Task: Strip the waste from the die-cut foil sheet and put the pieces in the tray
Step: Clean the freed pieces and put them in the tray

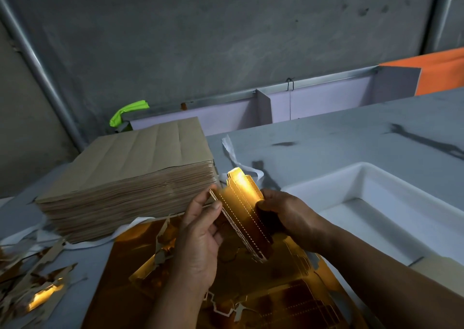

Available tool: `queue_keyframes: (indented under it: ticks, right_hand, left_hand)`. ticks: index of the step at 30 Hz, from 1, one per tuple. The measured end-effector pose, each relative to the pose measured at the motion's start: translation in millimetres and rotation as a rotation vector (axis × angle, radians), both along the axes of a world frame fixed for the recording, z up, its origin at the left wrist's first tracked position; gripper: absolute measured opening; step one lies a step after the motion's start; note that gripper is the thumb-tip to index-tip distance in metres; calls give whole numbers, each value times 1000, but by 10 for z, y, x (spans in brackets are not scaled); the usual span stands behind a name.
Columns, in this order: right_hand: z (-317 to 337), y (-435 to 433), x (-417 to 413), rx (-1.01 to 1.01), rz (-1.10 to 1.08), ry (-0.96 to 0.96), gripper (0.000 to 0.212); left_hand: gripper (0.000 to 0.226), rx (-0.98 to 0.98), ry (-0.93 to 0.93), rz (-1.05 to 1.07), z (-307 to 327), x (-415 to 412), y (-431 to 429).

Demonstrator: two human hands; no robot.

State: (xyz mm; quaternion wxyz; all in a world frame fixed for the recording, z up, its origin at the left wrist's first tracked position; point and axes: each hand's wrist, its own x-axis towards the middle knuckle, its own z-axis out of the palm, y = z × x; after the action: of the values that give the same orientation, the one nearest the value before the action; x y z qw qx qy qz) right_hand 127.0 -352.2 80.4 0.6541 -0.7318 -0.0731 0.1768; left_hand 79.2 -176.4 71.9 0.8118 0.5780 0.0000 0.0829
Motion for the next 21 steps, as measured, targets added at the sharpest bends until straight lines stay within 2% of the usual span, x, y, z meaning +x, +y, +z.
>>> queue_keyframes:
  ticks: [5,6,9,11,15,21]
  right_hand:
    - [-33,29,-16,9,20,-80,15]
    - [-41,28,-21,6,30,-97,16]
    - [-50,28,-26,-41,46,-124,23]
    - [-66,27,-15,-65,44,-131,23]
    - [-96,44,-2,-121,26,-136,17]
    - [-72,25,10,-44,-44,-157,18]
  left_hand:
    - [48,156,88,33,-69,-42,-86]
    - [47,182,127,34,-84,-47,-116]
    - [16,325,179,84,-142,-20,-167]
    - [6,420,172,149,-176,-6,-175]
    - [8,577,181,245,-259,-24,-173]
    - [9,644,262,268,-432,-49,-225]
